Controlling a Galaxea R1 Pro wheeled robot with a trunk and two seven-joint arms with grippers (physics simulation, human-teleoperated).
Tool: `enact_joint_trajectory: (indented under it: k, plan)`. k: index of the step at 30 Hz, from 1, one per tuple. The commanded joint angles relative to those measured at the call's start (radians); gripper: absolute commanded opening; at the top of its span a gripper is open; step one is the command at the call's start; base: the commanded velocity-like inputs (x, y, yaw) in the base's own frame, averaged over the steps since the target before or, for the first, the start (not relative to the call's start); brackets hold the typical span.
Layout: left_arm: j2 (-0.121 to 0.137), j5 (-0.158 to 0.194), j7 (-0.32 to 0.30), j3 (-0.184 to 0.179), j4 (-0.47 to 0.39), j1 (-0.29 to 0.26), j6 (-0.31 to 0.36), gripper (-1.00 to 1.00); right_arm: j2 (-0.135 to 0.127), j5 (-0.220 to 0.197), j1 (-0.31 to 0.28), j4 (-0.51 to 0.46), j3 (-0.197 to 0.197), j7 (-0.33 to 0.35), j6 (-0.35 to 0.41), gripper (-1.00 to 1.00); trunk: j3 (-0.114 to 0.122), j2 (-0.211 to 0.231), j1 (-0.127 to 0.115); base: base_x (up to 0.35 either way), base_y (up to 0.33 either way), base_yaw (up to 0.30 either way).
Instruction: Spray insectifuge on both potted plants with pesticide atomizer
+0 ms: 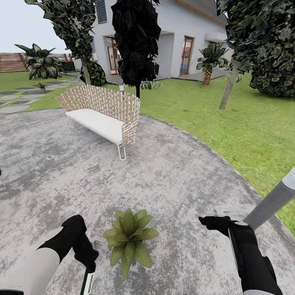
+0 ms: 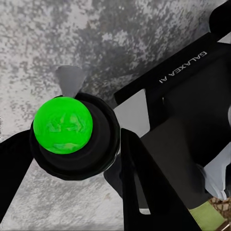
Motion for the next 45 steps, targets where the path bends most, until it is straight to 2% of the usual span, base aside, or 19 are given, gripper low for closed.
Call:
enact_joint_trajectory:
  k: [1, 25, 37, 45]
  plan:
    - [0.001, -0.007, -0.01, -0.004, -0.002, 0.0, 0.01, -1.0, 0.001, 0.011, -0.001, -0.001, -0.003, 0.01, 0.002, 1.0, -0.001, 0.0, 0.0, 0.0, 0.0, -0.198]
    - [-0.013, -0.007, -0.01, -0.013, -0.006, 0.018, 0.009, -1.0, 0.001, 0.011, -0.001, -0.001, -0.001, 0.01, 0.002, 1.0, -0.001, 0.0, 0.0, 0.0, 0.0, -0.014]
    - [-0.013, -0.007, -0.017, -0.011, -0.008, 0.009, 0.009, -1.0, 0.001, 0.011, -0.001, -0.001, -0.001, 0.01, 0.002, 1.0, -0.001, 0.0, 0.0, 0.0, 0.0, -0.225]
    - [-0.012, -0.007, -0.018, -0.009, -0.009, -0.003, 0.009, -1.0, 0.001, 0.011, -0.001, -0.001, -0.001, 0.009, 0.002, 1.0, -0.001, 0.0, 0.0, 0.0, 0.0, -0.029]
